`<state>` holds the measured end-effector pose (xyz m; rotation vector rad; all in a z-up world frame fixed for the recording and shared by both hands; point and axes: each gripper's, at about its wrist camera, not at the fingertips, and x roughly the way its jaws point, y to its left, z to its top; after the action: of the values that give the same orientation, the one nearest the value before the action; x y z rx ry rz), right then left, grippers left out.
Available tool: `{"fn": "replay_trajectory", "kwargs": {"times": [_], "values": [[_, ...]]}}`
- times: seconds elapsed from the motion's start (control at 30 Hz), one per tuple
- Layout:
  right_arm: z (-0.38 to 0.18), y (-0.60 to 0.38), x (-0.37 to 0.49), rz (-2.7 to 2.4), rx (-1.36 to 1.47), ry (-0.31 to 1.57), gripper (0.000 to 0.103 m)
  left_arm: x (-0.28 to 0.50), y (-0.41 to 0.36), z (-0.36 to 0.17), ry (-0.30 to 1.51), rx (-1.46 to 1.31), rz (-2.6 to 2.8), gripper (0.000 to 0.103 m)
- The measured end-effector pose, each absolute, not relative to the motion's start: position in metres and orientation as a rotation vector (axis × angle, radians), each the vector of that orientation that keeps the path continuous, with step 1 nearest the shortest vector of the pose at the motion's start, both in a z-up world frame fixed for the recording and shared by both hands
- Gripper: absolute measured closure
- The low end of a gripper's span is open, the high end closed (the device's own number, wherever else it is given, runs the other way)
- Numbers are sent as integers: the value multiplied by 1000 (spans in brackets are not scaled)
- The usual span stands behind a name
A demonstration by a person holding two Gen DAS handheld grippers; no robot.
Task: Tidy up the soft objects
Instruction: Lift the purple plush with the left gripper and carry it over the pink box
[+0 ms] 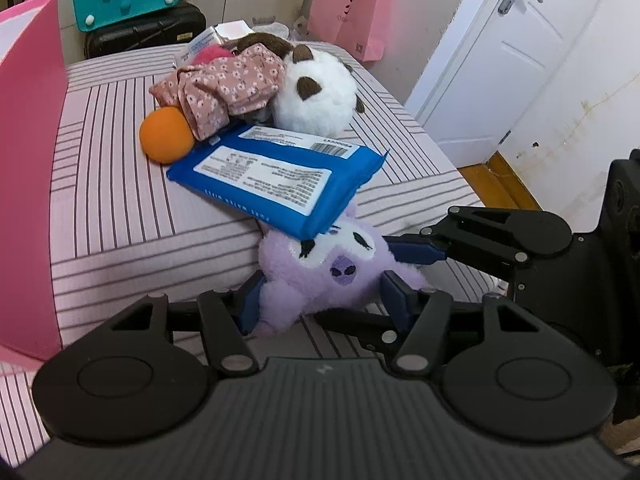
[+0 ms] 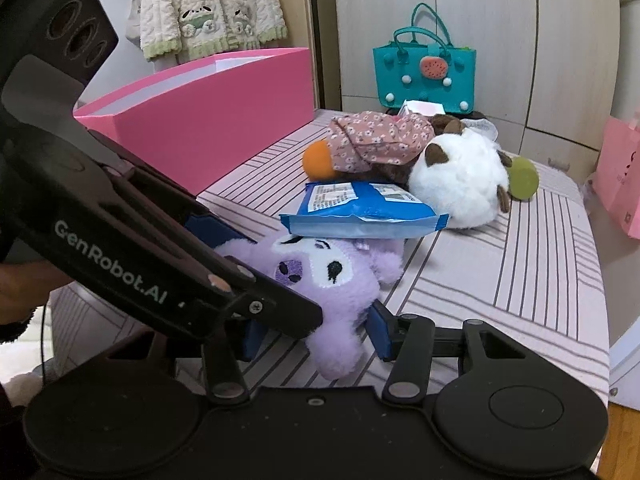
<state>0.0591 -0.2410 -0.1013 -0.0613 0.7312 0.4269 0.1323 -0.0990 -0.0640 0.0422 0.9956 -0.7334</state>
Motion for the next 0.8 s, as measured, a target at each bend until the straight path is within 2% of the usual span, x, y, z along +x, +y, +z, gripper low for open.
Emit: {"fn": "replay_trajectory", "kwargs": {"times": [0.8], "values": [[-82, -232, 11, 443, 16, 822, 46, 86, -90, -43, 1096, 58, -763, 43]]}}
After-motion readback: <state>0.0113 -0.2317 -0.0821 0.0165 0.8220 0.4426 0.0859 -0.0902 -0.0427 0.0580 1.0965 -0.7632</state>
